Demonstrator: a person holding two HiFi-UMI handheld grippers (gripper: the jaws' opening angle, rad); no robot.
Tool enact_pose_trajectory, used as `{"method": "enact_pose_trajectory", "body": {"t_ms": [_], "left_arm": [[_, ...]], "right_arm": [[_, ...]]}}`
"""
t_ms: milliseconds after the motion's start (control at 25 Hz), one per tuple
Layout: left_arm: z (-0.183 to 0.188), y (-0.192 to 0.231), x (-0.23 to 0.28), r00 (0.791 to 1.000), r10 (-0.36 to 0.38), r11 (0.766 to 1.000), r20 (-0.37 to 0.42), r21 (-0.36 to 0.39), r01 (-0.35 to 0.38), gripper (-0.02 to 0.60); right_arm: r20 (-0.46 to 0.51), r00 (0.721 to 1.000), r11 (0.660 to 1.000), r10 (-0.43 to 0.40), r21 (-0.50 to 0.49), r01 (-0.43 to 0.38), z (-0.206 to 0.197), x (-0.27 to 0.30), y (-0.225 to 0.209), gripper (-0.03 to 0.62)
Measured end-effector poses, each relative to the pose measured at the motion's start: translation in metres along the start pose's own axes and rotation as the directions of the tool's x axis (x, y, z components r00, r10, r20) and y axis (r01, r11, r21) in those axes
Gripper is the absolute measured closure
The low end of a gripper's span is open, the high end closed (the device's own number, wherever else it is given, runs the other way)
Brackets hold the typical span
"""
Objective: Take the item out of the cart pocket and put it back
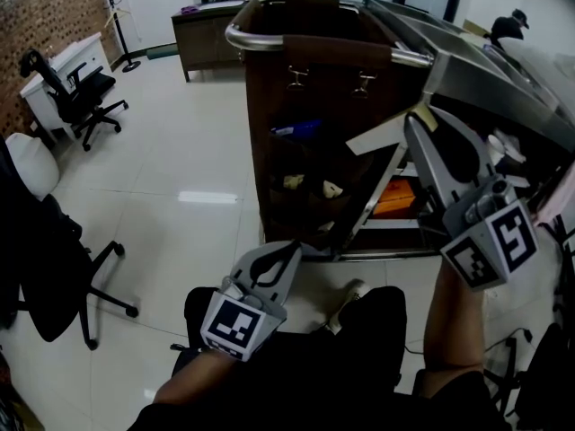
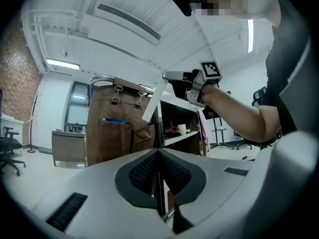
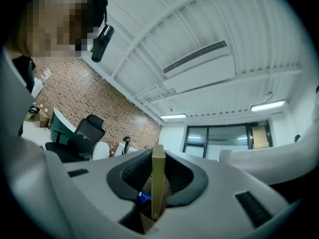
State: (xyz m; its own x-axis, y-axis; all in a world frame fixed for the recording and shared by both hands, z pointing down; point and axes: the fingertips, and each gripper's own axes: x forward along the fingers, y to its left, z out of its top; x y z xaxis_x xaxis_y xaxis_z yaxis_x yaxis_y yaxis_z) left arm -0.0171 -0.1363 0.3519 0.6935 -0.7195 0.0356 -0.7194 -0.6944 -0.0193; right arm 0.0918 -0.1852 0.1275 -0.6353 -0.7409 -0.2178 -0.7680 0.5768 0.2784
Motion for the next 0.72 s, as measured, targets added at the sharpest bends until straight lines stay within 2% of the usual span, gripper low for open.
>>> {"method": "enact_pose_trajectory", "body": {"t_ms": [160,320,720], "left_arm": [[0.0,-0.001,0.0,1.0,-0.001,1.0,0.002,-0.002,0.001,0.581],[-0.001,-0.002,0.0,1.0,-0.003,1.0,0.002,-0.017,0.003,0.581],[-0.002,-0.004,0.001,1.0,-0.011,1.0,0.0,-0.012,0.011,0.581]], "right_arm": [[-0.025,1.0,0.999,-0.015,-0.036,0.014,-0.006,0.024,-0.012,0.505],[-0.109,0.994,0.999,-0.024,-0.028,0.021,-0.04,0.05,-0.025,0.505],[-0.293,0.956,0.997,-0.006,0.077,0.03,-0.132,0.077,-0.038,0.505]]}}
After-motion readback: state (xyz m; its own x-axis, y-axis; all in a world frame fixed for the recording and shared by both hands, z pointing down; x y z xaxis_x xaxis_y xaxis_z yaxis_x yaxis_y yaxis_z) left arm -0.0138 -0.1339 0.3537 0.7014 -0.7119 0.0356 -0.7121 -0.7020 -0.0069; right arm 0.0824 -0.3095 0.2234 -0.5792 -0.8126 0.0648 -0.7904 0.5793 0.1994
